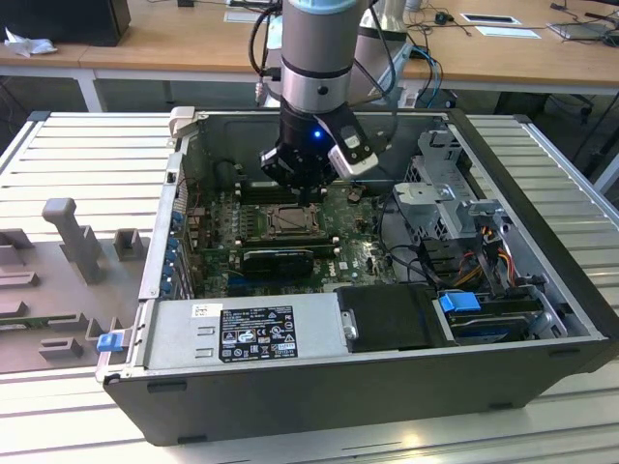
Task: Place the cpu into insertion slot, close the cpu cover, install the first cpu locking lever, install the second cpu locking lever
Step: 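Install the second cpu locking lever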
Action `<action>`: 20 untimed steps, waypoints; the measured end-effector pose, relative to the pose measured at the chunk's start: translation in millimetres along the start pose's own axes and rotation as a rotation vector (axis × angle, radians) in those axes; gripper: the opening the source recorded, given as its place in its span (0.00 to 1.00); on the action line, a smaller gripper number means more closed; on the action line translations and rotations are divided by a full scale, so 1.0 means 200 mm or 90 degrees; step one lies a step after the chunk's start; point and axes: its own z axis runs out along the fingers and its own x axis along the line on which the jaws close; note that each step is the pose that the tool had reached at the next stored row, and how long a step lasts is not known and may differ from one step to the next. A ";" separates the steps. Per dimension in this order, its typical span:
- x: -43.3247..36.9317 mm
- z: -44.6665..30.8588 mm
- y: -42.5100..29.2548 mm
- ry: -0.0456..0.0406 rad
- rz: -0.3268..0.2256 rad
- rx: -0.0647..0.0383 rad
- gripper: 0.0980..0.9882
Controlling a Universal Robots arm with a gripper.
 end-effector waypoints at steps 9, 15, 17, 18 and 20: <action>0.095 0.034 -0.082 0.0000 0.000 0.000 0.01; 0.183 0.047 -0.107 -0.0004 0.000 -0.006 0.01; 0.186 0.067 -0.110 -0.0005 0.000 -0.007 0.01; 0.187 0.076 -0.111 -0.0004 0.000 -0.007 0.01; 0.194 0.106 -0.114 -0.0004 0.000 -0.007 0.01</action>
